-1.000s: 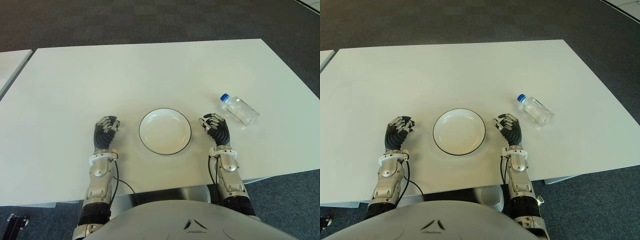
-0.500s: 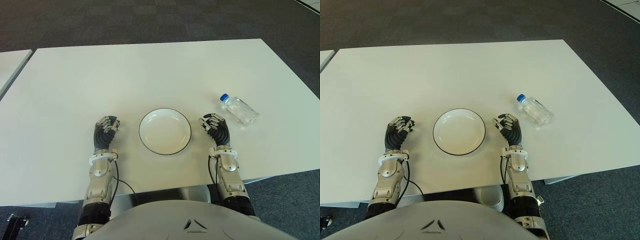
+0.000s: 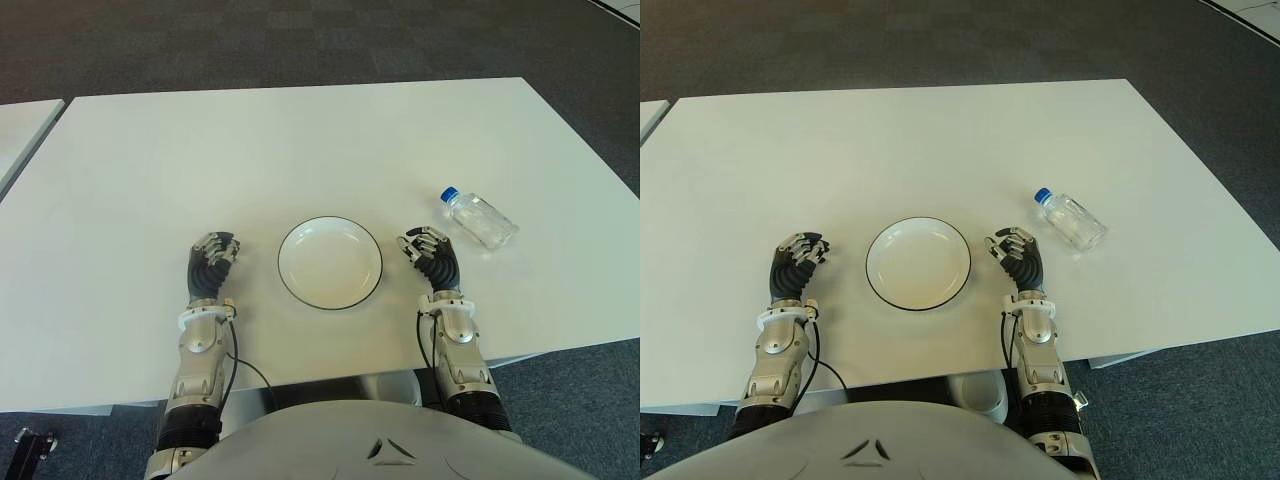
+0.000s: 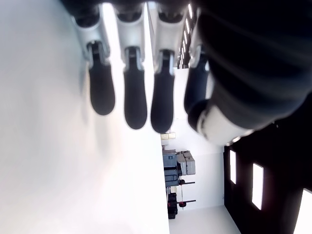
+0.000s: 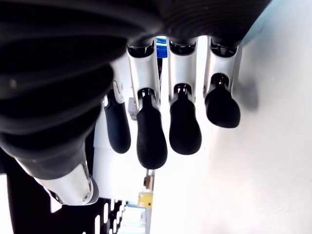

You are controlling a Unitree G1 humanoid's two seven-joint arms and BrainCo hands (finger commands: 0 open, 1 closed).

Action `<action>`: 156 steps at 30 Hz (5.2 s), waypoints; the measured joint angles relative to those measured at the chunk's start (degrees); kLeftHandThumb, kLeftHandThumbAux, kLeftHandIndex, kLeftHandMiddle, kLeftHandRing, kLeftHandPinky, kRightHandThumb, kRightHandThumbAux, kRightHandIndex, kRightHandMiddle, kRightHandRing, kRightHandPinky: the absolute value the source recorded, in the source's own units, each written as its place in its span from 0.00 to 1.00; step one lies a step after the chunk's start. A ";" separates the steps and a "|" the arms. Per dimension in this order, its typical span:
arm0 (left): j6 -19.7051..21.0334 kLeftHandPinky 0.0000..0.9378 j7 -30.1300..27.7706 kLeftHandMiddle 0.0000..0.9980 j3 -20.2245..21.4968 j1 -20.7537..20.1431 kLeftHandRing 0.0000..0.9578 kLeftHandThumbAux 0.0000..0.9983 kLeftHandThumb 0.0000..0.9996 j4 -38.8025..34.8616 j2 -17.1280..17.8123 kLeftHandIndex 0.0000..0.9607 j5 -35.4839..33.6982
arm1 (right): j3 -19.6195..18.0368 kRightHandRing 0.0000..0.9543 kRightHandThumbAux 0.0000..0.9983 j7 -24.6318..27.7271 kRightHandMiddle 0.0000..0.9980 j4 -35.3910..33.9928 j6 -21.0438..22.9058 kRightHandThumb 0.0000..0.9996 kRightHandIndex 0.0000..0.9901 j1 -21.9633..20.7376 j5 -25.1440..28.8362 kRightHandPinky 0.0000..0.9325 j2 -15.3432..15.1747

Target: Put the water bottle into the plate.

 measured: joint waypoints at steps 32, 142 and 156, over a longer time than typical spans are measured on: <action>0.25 0.52 0.00 0.50 -0.09 0.09 0.51 0.72 0.71 -0.30 -0.41 0.44 -0.18 | 0.41 0.11 0.56 -13.92 0.08 -8.37 -0.92 0.50 0.05 -5.11 -26.85 0.16 -11.55; -0.52 0.52 -4.71 0.51 0.17 2.54 0.51 0.72 0.71 -2.93 -2.07 0.45 -5.76 | 29.24 0.37 0.63 -5.10 0.40 57.52 39.03 0.68 0.44 -49.28 -37.90 0.40 -19.05; -0.51 0.52 -4.71 0.51 0.17 2.96 0.51 0.72 0.71 -3.52 -2.06 0.45 -5.76 | 21.41 0.83 0.70 -11.73 0.78 57.14 42.04 0.72 0.44 -49.02 -32.30 0.89 -16.62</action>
